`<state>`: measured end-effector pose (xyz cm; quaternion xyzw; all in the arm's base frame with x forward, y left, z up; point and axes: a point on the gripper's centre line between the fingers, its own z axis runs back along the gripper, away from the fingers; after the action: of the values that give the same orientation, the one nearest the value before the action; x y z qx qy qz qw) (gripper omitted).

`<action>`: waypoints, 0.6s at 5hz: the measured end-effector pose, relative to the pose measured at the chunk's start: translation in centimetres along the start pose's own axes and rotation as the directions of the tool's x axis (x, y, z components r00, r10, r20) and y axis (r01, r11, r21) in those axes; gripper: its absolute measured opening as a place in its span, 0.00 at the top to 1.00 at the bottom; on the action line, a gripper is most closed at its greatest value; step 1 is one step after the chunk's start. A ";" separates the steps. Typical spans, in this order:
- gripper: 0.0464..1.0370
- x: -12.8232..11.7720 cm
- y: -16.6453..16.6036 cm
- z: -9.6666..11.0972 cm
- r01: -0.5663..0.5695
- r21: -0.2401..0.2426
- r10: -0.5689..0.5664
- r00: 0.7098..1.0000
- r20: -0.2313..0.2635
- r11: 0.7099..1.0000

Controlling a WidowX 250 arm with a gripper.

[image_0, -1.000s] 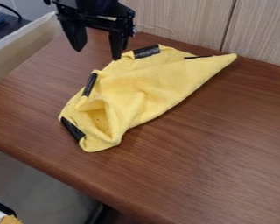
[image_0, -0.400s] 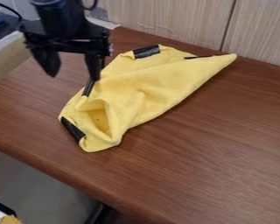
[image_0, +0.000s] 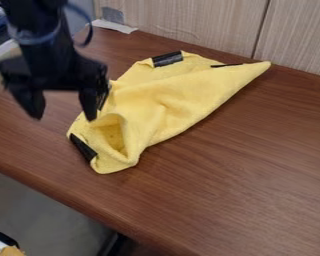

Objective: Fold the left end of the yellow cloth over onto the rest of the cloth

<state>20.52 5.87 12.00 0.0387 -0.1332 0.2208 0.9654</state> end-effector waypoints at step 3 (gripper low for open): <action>0.04 -0.9 0.1 -6.5 -0.108 -0.045 0.103 0.989 -0.101 0.993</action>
<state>21.27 6.49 5.53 -0.0038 -0.0929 0.2700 0.9584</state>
